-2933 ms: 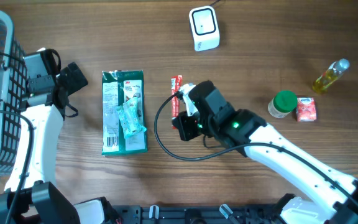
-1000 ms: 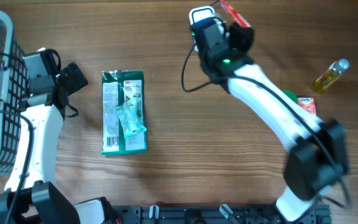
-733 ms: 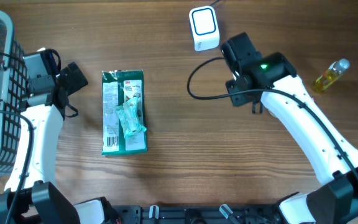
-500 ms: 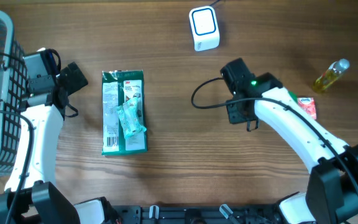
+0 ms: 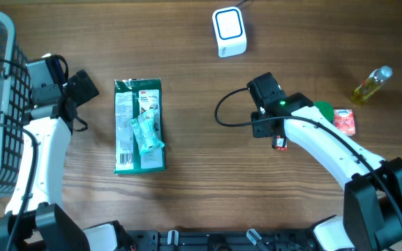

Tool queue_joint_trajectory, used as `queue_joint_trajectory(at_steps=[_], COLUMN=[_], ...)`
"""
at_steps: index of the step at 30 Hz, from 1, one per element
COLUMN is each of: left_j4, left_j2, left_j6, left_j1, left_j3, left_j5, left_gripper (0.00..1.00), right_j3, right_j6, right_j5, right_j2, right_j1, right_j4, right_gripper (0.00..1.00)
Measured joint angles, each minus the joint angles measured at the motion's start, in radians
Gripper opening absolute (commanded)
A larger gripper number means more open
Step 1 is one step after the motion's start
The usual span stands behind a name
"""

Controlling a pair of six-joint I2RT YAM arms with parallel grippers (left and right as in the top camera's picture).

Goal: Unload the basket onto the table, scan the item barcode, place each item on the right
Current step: 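Carry the red stick right and drop it near the jar, then move the right gripper toward the green gloves pack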

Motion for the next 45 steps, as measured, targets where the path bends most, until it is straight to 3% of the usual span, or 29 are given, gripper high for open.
queue_joint_trajectory(at_steps=[4,14,25,26,28,30,32,36,39,45], left_j4=[0.0,0.0,0.0,0.0,0.0,0.0,0.0,0.0,0.0,0.0], left_j2=[0.0,0.0,0.0,0.0,0.0,0.0,0.0,0.0,0.0,0.0], left_j6=[0.0,0.0,0.0,0.0,0.0,0.0,0.0,0.0,0.0,0.0], left_j1=[0.0,0.0,0.0,0.0,0.0,0.0,0.0,0.0,0.0,0.0], left_j3=[0.0,0.0,0.0,0.0,0.0,0.0,0.0,0.0,0.0,0.0], left_j5=[0.0,0.0,0.0,0.0,0.0,0.0,0.0,0.001,0.0,0.0], left_gripper=[1.0,1.0,1.0,1.0,1.0,1.0,1.0,1.0,1.0,1.0], right_j3=[-0.008,-0.29,-0.346,-0.346,-0.339,-0.288,-0.187,-0.003,0.024,0.024], right_j6=[0.005,0.045,0.252,0.253,0.23,0.16,0.096,0.081,0.126,0.132], right_j5=[-0.02,0.038,0.278,0.282,0.285,0.24,0.122,-0.218,-0.444,-0.53], right_j2=[0.0,0.0,-0.003,-0.003,-0.003,-0.003,-0.003,-0.017,-0.029,0.014], right_j1=[0.0,0.0,0.0,0.0,0.0,-0.001,-0.003,-0.002,0.025,0.216], right_j4=[0.05,0.458,0.464,0.463,0.455,0.416,0.368,0.427,0.524,0.574], right_gripper=[0.1,0.06,0.04,0.05,0.2,0.39,0.48,0.49,0.5,0.54])
